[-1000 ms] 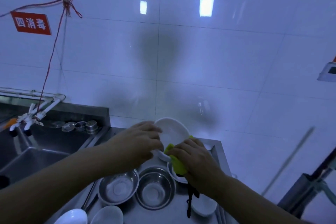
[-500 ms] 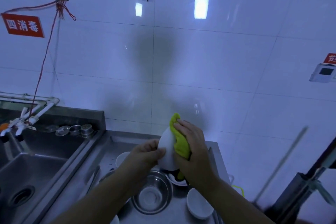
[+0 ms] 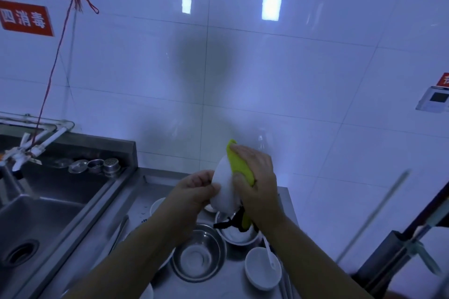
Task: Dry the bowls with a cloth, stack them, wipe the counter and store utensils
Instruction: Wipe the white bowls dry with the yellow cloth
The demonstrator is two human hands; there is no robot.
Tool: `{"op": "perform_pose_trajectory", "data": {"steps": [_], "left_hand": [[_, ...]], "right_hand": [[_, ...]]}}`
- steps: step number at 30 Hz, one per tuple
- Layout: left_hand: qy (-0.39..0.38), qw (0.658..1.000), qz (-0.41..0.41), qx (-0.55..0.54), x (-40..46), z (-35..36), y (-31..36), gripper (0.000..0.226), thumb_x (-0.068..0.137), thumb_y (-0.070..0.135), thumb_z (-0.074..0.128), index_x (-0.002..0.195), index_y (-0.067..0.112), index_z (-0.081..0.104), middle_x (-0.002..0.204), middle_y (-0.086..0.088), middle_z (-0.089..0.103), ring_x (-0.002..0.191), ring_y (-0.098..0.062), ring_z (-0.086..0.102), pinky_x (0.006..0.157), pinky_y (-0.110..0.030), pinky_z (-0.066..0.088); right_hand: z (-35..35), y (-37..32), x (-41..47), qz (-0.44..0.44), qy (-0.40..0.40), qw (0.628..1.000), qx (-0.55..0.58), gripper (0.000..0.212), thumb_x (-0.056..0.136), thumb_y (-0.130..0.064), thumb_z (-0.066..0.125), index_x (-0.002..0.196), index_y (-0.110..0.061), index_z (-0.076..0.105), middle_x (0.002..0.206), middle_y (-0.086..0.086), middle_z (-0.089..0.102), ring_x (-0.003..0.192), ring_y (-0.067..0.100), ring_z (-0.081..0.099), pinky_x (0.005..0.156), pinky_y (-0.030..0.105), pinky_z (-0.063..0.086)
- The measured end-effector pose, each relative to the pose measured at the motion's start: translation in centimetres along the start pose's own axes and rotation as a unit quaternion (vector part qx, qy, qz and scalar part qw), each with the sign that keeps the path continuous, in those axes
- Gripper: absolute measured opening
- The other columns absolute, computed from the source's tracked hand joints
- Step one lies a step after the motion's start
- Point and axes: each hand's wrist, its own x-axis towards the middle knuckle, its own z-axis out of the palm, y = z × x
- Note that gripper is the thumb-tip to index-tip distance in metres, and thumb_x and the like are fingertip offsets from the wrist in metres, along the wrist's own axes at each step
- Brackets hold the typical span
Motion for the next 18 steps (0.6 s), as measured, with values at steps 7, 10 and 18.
{"op": "perform_pose_trajectory", "data": {"steps": [7,10,18], "left_hand": [[0.015,0.999,-0.001,-0.046,0.7,-1.7,0.3,0.022,0.071,0.008,0.056,0.088,0.001,0.068,0.083,-0.015,0.071,0.072,-0.020,0.067,0.063,-0.026,0.056],[0.029,0.994,-0.002,-0.103,0.9,-2.1,0.0,0.027,0.072,0.008,0.054,0.094,-0.001,0.066,0.085,-0.014,0.072,0.074,-0.019,0.067,0.066,-0.025,0.056],[0.066,0.978,-0.007,-0.198,1.8,-2.7,0.4,0.027,0.074,0.011,0.050,0.079,0.007,0.076,0.081,-0.011,0.074,0.071,-0.017,0.071,0.060,-0.025,0.057]], "right_hand": [[0.6,1.1,1.3,0.176,-0.001,0.967,0.183,0.039,0.082,-0.028,0.045,0.118,-0.022,0.061,0.118,-0.007,0.059,0.108,0.006,0.056,0.091,0.024,0.046],[0.9,0.7,1.5,0.177,0.041,0.962,0.202,0.031,0.084,-0.028,0.049,0.109,-0.024,0.066,0.114,-0.006,0.059,0.101,0.000,0.057,0.082,0.014,0.045],[2.8,0.8,-0.1,-0.106,0.051,0.992,-0.049,0.036,0.090,-0.020,0.048,0.120,-0.008,0.063,0.120,-0.002,0.058,0.109,0.018,0.048,0.093,0.033,0.044]]}}
